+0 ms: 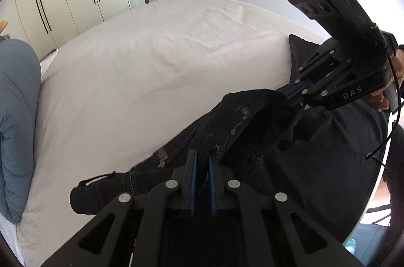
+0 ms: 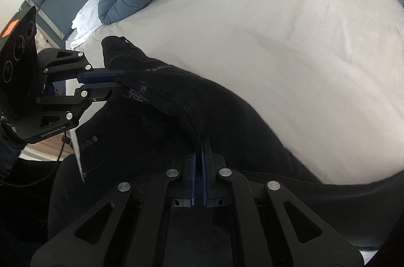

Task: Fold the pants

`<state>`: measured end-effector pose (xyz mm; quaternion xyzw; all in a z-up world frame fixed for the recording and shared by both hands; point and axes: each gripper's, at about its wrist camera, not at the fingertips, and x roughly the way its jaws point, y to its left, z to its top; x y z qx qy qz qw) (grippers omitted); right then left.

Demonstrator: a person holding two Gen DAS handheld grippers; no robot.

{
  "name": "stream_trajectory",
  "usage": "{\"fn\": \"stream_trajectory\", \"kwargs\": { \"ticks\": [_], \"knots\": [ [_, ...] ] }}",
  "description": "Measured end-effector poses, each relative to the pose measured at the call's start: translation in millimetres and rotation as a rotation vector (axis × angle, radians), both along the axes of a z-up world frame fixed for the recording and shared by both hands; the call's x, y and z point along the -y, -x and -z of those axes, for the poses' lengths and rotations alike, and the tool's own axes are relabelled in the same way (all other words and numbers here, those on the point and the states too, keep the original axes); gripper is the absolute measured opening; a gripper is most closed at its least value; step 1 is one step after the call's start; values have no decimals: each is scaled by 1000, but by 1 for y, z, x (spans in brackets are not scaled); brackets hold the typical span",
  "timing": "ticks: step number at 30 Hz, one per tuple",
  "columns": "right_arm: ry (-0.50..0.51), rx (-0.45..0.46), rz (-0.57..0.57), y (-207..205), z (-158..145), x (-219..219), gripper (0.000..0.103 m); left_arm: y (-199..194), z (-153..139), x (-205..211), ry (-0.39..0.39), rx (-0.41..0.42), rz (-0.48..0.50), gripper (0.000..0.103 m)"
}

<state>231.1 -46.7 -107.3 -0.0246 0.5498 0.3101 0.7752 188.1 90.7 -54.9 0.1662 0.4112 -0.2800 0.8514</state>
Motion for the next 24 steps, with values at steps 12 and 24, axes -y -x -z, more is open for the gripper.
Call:
{"fn": "stream_trajectory", "kwargs": {
  "ticks": [12,24],
  "knots": [
    [-56,-108,26,129,31,-23,3,96,43,-9,-32,-67,70,8],
    [245,23,-146,237,39,-79,3,146,61,12,-167,-79,212,8]
  ]
}}
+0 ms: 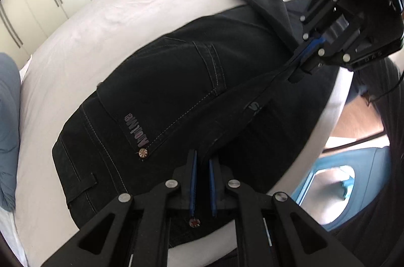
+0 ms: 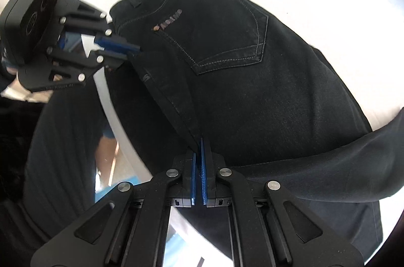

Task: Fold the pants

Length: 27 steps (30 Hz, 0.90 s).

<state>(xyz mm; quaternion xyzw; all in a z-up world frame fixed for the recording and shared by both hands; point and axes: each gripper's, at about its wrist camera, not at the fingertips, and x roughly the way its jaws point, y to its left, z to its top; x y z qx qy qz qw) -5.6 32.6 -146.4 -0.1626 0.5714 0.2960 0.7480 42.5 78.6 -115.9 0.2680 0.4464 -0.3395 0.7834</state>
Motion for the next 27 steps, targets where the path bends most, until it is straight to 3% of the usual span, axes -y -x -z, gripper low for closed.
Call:
{"fn": "stream_trajectory", "kwargs": {
  "ticks": [4,15,20,27],
  "knots": [
    [26,7,4,20,11,-4,3,14,9,0,-29,0,39,9],
    [117,69,-43,46,3,-38,3,21,10,-4,-55,-6,74,9],
    [152,87,-73,60,5,-46,3,20,13,-11,-39,-16,60,10],
    [138,85,-30,46,27,-32,3,21,15,-15,-19,-12,23,16]
  ]
}}
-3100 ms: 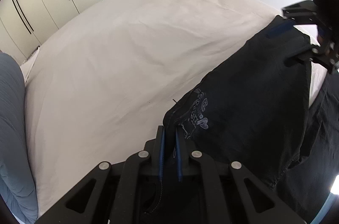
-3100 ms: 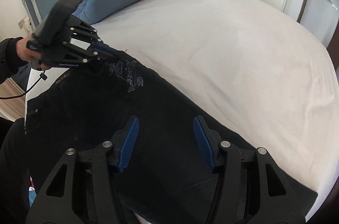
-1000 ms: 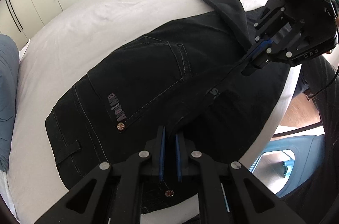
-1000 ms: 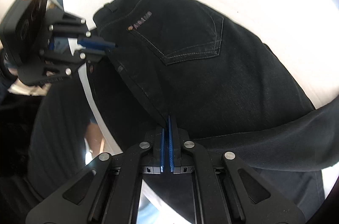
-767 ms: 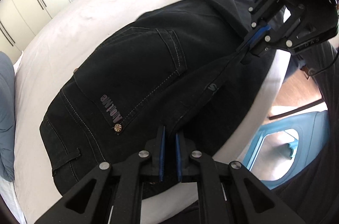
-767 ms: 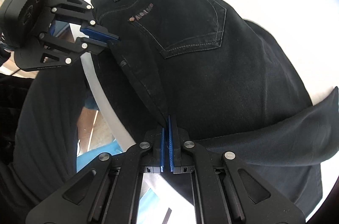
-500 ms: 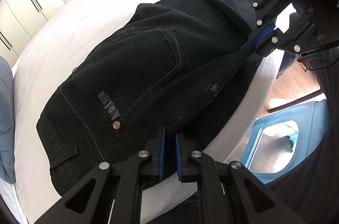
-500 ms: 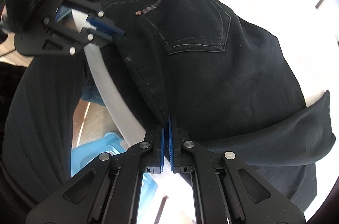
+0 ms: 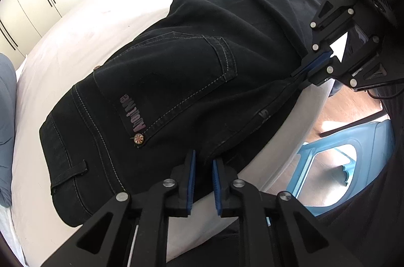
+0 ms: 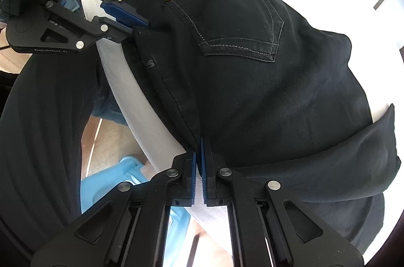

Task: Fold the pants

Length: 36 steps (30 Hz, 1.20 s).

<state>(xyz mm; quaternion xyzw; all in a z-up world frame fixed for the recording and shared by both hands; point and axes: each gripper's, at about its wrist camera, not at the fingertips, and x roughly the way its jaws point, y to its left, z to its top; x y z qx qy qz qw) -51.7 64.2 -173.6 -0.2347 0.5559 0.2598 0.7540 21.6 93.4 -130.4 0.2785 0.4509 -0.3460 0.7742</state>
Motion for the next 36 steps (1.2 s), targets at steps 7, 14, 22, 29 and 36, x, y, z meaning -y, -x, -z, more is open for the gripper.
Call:
{"fn": "stream_trajectory", "kwargs": {
  "ticks": [7,14,22,29,36],
  "knots": [
    [-12,11,24,1,-5,14,4,15,-24,-23,74,-11,-54,56],
    [5,53,15,10,-5,12,5,-2,-53,-37,180,6,-182,60],
    [28,101,-29,28,4,5,6,-55,-24,6,154,-37,-252,59],
    [6,91,-13,34,4,10,7,-47,1,-11,129,-145,-316,51],
    [-74,91,73,28,-13,22,7,-32,-4,-9,70,-101,-291,51]
  ]
}}
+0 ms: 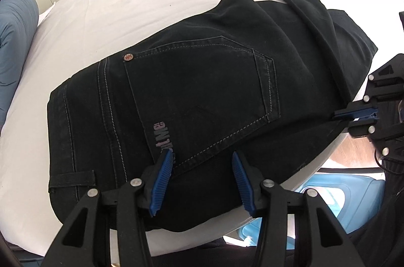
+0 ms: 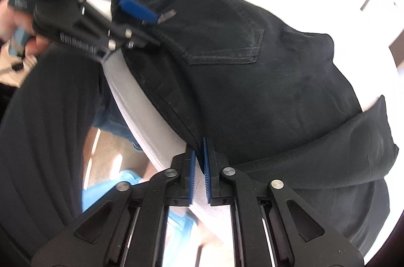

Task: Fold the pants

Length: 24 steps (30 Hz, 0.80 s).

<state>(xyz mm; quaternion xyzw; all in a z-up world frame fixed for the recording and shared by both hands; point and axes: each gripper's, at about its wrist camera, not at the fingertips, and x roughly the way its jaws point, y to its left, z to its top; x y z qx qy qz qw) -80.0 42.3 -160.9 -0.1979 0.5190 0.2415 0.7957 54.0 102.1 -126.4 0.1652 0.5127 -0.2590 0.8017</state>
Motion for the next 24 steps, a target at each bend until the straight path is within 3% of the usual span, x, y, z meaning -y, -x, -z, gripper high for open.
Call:
{"fn": "stream_trajectory", "kwargs": {
  "ticks": [4,6,8,10,13,15,16,17,19,21,24],
  "knots": [
    [-72,-29,61,-8,-13,14,7,-2,-9,4,-24,33,-6,52],
    [-108,-26,81,-9,-22,20,7,-5,-19,9,-41,70,-10,61],
    [-124,-24,84,-9,-27,20,9,-9,-26,11,-53,99,-26,79],
    [-112,-42,73,-8,-20,17,10,-16,-30,12,-54,114,-42,79],
    [-122,-49,71,-6,-8,15,15,-23,-13,12,-70,57,-58,79],
    [-153,-74,73,-6,1,16,32,-23,11,17,-101,11,-52,81],
    [-175,-83,71,-4,4,15,40,-23,14,14,-68,21,-58,84],
    [-216,-94,71,-2,4,16,59,-25,16,9,-29,11,-74,84],
    [-298,-84,78,1,-4,21,65,-30,15,3,7,-12,-100,84],
    [-381,-63,80,6,-13,28,76,-30,16,7,-26,6,-85,86],
    [-422,-75,83,9,-20,36,77,-30,13,10,-45,11,-83,86]
  ]
}}
